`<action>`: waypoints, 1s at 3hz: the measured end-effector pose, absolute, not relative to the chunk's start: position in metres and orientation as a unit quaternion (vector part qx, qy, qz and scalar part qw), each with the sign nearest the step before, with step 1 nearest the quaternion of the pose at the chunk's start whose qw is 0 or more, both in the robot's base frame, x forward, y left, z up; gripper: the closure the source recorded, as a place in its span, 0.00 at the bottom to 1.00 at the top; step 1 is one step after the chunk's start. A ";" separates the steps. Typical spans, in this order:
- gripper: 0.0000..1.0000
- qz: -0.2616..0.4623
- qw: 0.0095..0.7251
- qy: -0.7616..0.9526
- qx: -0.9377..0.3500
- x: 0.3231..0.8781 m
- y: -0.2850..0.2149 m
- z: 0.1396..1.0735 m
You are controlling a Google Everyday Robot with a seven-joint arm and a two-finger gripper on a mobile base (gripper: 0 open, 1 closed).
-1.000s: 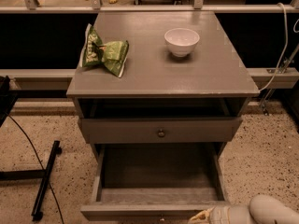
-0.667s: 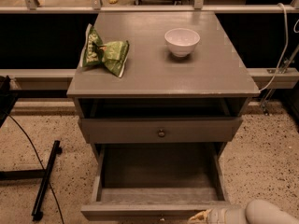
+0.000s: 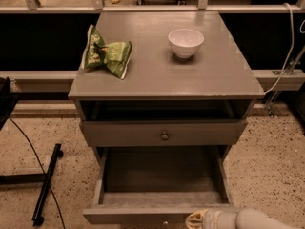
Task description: Close middle drawer
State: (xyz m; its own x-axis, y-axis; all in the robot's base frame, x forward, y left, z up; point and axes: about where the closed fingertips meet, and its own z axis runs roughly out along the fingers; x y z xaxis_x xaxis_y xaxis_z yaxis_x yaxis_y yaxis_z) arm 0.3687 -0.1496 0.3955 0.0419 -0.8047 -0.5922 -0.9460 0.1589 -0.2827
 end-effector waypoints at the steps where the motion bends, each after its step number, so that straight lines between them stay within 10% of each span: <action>1: 1.00 0.096 0.339 0.690 -0.632 0.378 -0.149 0.392; 3: 1.00 0.063 0.362 0.696 -0.618 0.426 -0.145 0.394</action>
Offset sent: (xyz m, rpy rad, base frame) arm 0.1327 0.0057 0.0080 -0.0421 -0.1879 -0.1830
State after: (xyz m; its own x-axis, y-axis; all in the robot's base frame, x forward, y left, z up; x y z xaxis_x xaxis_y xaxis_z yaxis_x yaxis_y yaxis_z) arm 0.4262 -0.1446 0.3943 0.0247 -0.8141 -0.5801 -0.9046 0.2288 -0.3597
